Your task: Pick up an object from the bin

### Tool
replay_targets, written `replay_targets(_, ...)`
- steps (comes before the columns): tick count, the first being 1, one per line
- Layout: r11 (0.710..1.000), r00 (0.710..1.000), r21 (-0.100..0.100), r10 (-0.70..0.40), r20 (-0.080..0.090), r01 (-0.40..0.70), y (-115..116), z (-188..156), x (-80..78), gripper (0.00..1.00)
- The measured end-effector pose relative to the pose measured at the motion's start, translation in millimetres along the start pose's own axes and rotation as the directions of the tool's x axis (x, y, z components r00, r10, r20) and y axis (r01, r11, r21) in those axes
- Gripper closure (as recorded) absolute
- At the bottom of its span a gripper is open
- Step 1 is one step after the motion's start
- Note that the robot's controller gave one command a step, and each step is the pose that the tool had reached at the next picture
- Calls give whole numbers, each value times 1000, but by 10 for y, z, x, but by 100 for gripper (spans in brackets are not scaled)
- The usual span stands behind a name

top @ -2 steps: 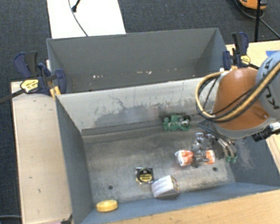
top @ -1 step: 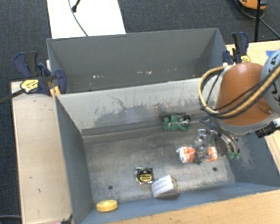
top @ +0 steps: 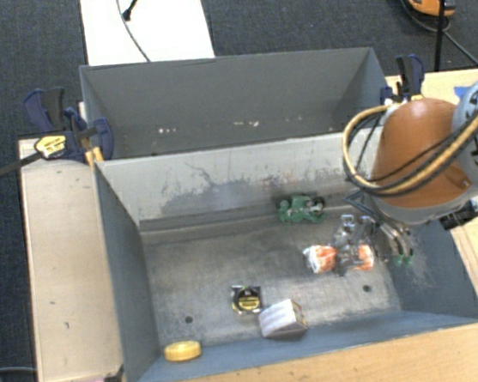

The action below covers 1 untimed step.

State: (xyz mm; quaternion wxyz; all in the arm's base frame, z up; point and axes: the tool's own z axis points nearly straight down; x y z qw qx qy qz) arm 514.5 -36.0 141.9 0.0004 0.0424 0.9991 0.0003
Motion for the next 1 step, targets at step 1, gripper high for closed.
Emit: replay_targets(1, 1000, 1000, 0, 0, -2, 0, 0, -165, 7, 100)
